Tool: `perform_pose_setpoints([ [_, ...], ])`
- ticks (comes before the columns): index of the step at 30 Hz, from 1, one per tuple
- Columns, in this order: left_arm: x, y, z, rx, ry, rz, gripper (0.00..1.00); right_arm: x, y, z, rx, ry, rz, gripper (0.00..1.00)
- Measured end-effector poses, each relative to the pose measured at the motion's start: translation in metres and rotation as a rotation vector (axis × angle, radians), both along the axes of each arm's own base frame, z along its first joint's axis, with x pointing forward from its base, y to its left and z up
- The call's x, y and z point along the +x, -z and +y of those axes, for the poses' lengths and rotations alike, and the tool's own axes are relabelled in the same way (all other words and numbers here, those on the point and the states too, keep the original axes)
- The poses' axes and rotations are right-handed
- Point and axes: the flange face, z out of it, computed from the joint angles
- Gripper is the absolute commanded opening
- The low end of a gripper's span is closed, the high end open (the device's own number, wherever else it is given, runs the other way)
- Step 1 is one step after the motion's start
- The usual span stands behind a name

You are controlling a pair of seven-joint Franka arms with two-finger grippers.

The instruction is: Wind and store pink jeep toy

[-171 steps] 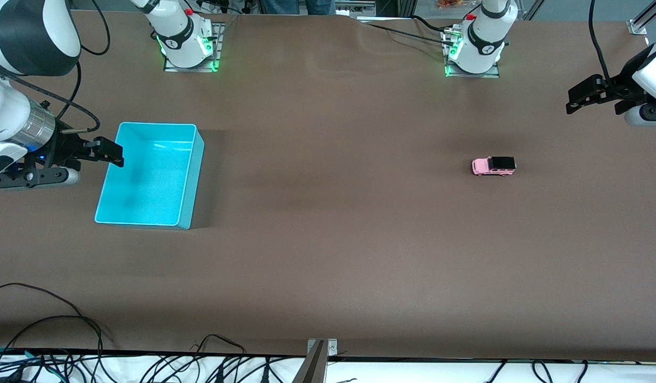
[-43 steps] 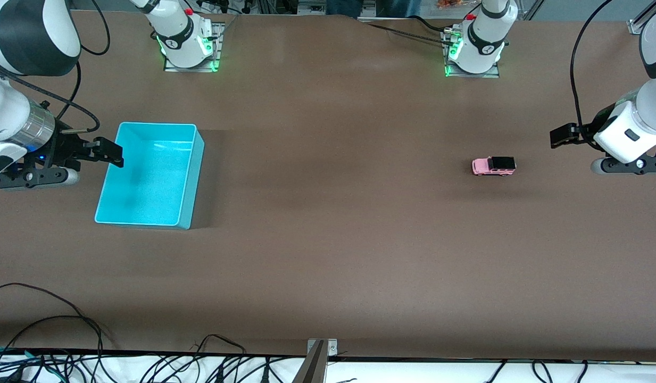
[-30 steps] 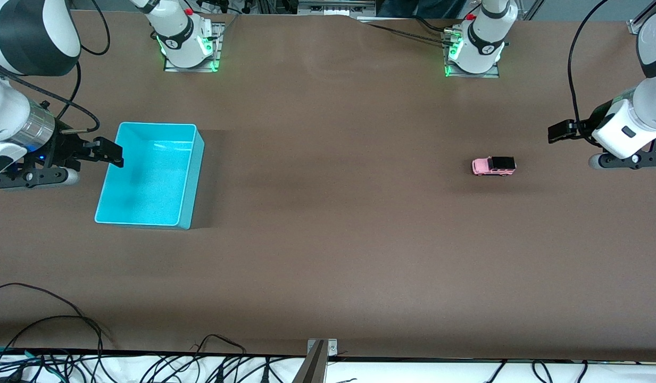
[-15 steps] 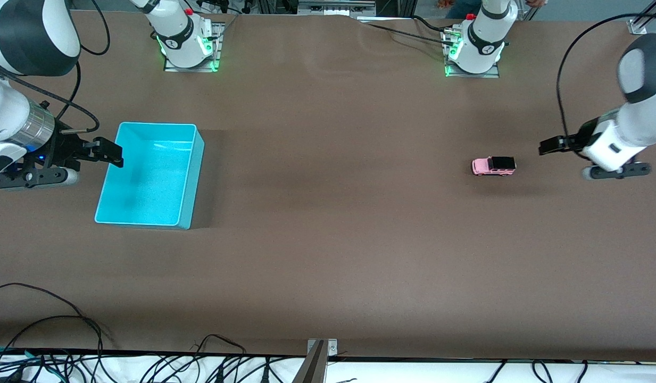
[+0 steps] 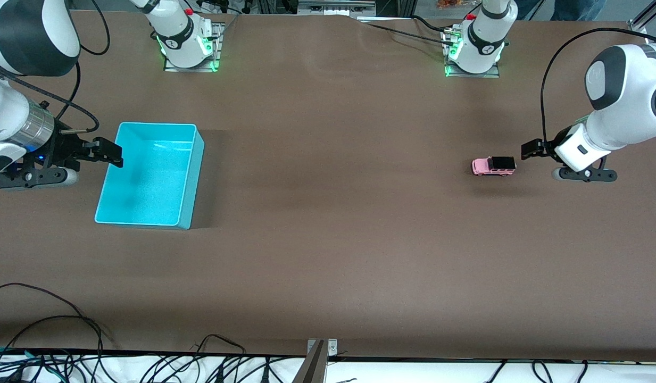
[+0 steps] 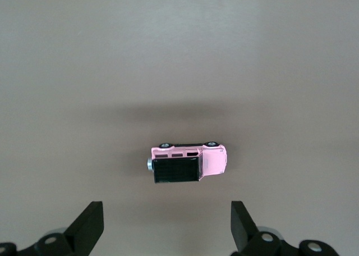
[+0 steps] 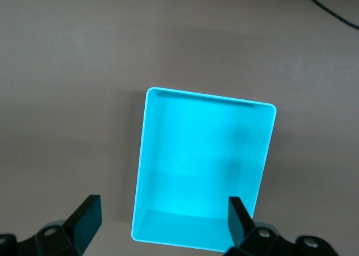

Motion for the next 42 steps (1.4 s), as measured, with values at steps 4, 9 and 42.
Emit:
perform_pose_setpoints([
  [4,-0.008,0.018,0.000,-0.020,0.121,-0.009,1.00,0.000,0.000,0.000,0.000,0.000,0.000,1.00],
  [9,-0.020,0.043,-0.001,-0.037,0.236,-0.021,1.00,0.000,0.000,0.000,0.000,0.000,0.000,1.00],
  [42,-0.045,0.128,-0.003,-0.055,1.078,-0.078,1.00,0.000,0.000,-0.001,0.000,0.003,0.000,1.00],
])
